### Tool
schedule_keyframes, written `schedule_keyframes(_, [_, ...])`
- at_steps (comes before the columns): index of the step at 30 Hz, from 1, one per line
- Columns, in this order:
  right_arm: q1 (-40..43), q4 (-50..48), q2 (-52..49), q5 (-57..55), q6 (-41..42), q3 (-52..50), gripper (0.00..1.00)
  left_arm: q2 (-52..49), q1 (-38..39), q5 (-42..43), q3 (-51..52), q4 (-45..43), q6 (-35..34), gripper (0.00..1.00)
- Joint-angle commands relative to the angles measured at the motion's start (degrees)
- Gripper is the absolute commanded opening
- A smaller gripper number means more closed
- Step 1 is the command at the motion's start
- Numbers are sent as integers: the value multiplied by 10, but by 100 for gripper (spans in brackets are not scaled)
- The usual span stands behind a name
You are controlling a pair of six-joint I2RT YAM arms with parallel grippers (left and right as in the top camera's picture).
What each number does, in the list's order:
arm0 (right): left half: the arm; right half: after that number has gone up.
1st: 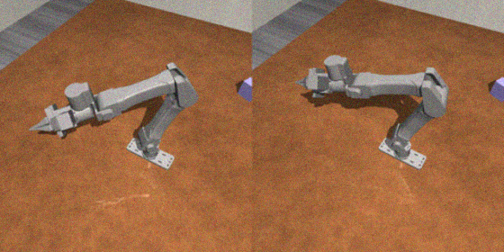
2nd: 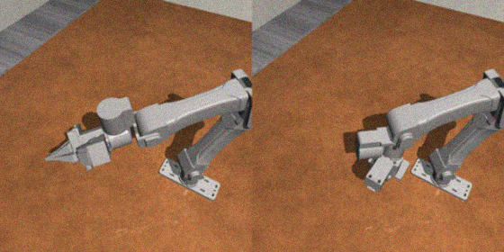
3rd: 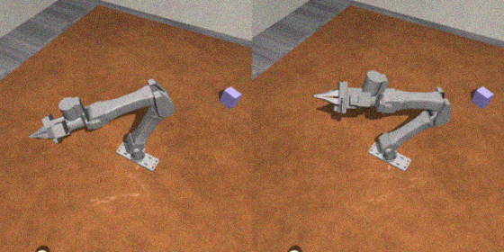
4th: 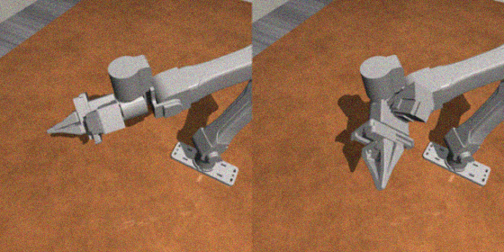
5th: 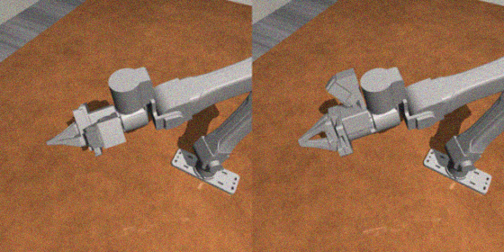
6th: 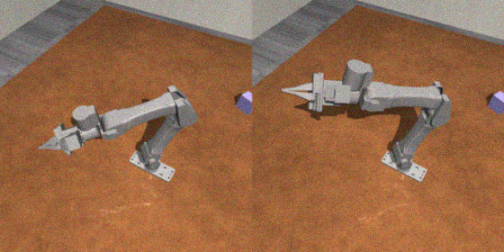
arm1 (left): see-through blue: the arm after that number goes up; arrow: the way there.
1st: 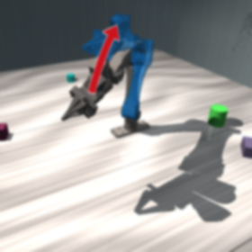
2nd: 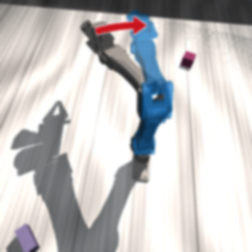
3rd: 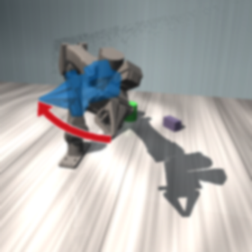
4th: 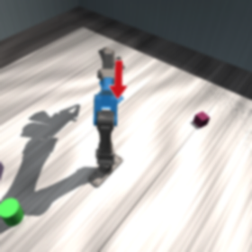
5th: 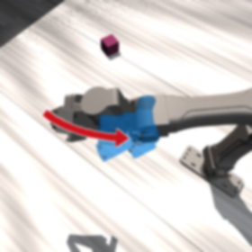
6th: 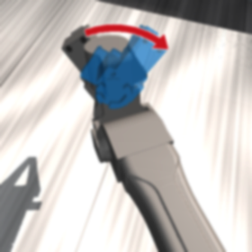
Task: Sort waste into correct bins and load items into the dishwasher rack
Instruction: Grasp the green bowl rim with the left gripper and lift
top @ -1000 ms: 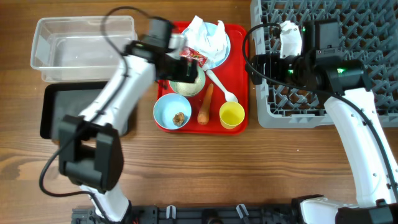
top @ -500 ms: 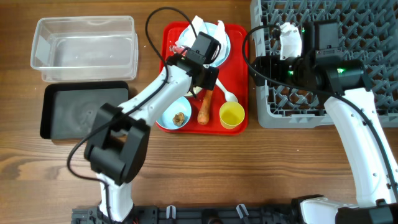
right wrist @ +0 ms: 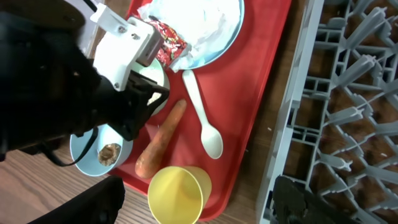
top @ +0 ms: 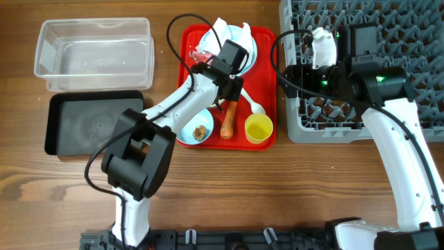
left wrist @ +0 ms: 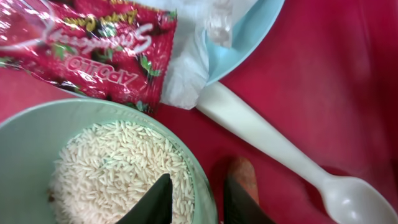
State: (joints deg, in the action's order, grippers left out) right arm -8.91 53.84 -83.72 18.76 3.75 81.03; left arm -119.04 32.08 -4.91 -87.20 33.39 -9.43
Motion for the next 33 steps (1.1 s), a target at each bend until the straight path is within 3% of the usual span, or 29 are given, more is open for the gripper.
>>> schedule_keyframes(1, [1,2,2,-10,-8,12,79,-20,8,-9,-8,4,-16,27])
schedule_keyframes(5, [1,2,2,-10,-7,12,80,-23,9,-9,-8,5,-16,25])
schedule_keyframes(10, [1,2,2,-10,-7,12,80,-25,9,-10,-8,2,-38,16])
schedule_keyframes(14, [1,2,2,-10,-7,12,80,-26,10,-10,-8,-14,-52,16])
schedule_keyframes(17, [1,2,2,-15,-7,12,80,-26,9,-10,-8,-14,-52,4])
schedule_keyframes(25, [1,2,2,-45,-7,12,79,-23,9,-10,-8,10,-51,4])
schedule_keyframes(33, [1,1,2,-47,-7,12,71,50,0,-10,-36,68,-52,4])
